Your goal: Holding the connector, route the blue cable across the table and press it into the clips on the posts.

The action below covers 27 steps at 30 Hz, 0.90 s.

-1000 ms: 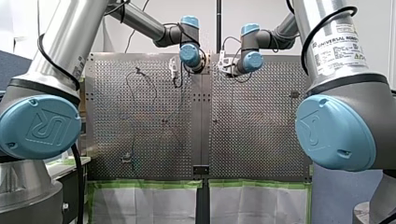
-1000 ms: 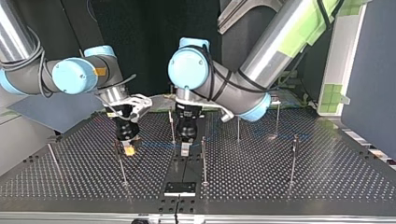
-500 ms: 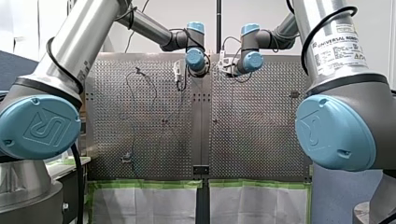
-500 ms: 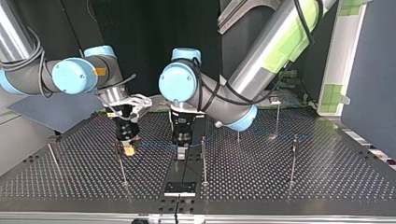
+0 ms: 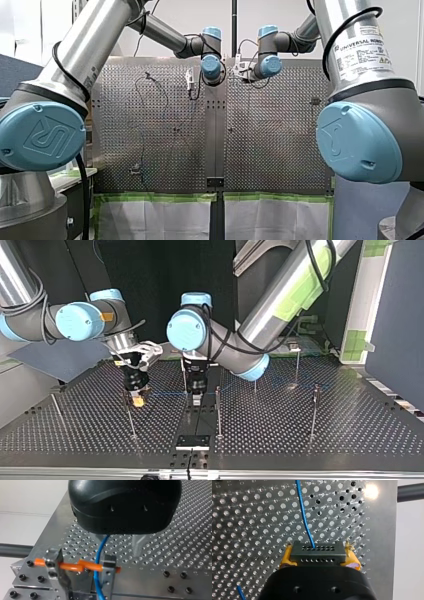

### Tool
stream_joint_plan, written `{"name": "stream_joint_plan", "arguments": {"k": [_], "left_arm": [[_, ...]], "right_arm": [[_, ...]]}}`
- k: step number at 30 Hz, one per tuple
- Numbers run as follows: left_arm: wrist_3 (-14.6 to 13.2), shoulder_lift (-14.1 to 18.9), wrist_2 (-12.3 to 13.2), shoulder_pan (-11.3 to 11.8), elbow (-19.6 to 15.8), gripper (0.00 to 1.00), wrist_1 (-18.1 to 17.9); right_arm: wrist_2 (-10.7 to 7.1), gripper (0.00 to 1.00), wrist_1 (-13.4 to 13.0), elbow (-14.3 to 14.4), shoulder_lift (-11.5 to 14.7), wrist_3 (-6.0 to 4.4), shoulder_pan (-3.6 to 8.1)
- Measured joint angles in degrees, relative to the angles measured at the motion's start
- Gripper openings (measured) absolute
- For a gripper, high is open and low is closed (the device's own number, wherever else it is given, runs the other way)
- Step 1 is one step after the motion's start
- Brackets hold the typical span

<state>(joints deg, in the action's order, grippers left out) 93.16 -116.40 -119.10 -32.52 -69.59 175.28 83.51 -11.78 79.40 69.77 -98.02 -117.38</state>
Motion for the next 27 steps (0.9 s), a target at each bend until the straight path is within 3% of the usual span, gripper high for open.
{"name": "stream_joint_plan", "arguments": {"k": [1, 9, 14, 21, 27], "left_arm": [[0.0, 0.0, 0.0, 0.0, 0.0, 0.01, 0.1], [-0.1, 0.0, -0.3, -0.3, -0.5, 0.01, 1.4], [0.1, 0.0, -2.1, -0.7, -2.2, 0.01, 1.3], [0.9, 0.0, -3.2, -1.3, -5.8, 0.01, -1.7], [1.4, 0.0, -3.1, -1.4, -9.1, 0.01, -5.0]], "right_arm": [[-0.01, 0.00, 0.0, 0.0, 0.0, 0.00, 0.00], [-0.05, 0.00, 0.1, 0.0, 0.0, -0.14, -0.02], [-0.03, 0.00, 0.1, 0.0, 0.0, -0.22, -0.24], [0.13, 0.00, -0.1, 1.6, 0.0, 0.02, -0.36], [0.44, 0.00, -0.5, 4.6, 0.0, 0.29, -0.41]]}}
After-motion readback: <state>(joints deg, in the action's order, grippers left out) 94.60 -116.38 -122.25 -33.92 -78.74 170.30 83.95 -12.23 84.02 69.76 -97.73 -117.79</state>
